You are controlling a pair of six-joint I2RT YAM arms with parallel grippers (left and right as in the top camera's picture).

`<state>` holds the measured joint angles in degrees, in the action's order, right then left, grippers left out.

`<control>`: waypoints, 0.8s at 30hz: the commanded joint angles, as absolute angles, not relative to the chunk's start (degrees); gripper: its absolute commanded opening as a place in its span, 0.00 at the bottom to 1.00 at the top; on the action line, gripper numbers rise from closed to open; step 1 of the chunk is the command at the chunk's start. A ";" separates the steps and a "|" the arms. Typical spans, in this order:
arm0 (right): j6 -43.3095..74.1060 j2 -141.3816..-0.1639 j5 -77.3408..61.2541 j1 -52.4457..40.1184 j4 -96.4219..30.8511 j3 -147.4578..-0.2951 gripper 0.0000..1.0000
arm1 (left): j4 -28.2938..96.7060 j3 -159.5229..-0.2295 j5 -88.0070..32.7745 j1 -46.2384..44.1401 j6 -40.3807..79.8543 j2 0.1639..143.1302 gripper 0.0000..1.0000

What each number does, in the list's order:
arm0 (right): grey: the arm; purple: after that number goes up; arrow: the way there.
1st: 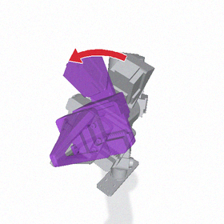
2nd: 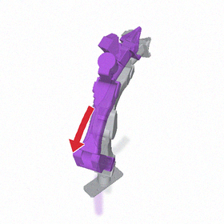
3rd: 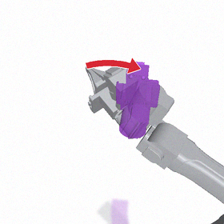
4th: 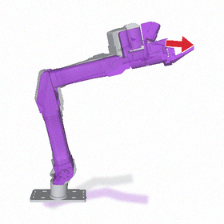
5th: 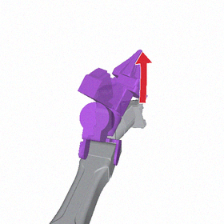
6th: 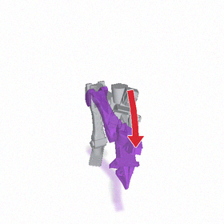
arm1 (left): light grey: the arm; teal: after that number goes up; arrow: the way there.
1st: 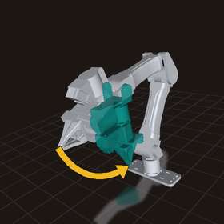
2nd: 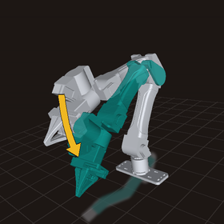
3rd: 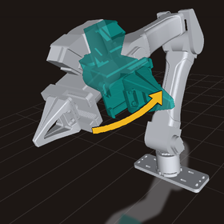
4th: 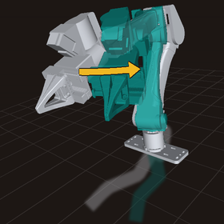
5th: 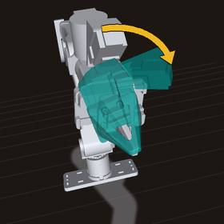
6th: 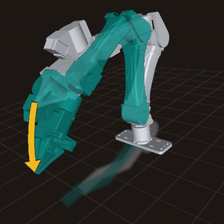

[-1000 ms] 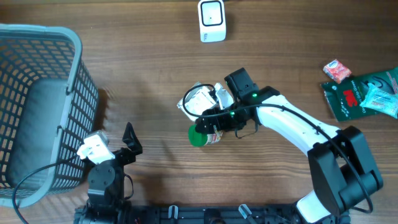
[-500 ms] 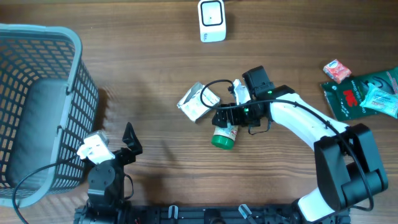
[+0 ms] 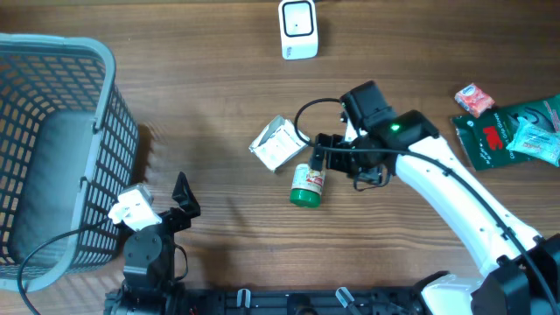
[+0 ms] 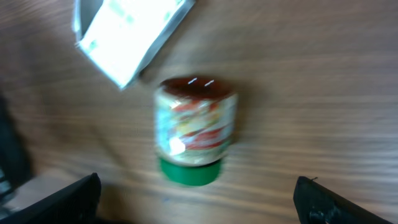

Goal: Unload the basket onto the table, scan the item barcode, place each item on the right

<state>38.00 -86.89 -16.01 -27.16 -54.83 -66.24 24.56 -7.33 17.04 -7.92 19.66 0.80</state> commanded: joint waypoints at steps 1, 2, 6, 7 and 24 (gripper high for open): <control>50.30 -87.61 -18.83 -31.97 -54.72 -64.64 1.00 | 24.47 -7.20 17.37 -7.99 19.99 0.38 1.00; 55.75 -87.90 -16.32 -33.95 -54.70 -63.77 1.00 | 24.47 -7.20 17.37 -7.99 19.99 0.38 1.00; 66.26 -92.01 -11.42 -40.49 -51.37 -60.16 1.00 | 24.47 -7.20 17.37 -7.99 19.97 0.38 1.00; 66.63 -93.27 -10.68 -41.30 -50.39 -59.51 1.00 | 24.47 -7.20 17.37 -7.99 19.99 0.38 1.00; 51.48 -100.01 -1.30 -41.82 -44.97 -58.74 0.98 | 24.47 -7.20 17.37 -7.99 19.99 0.38 1.00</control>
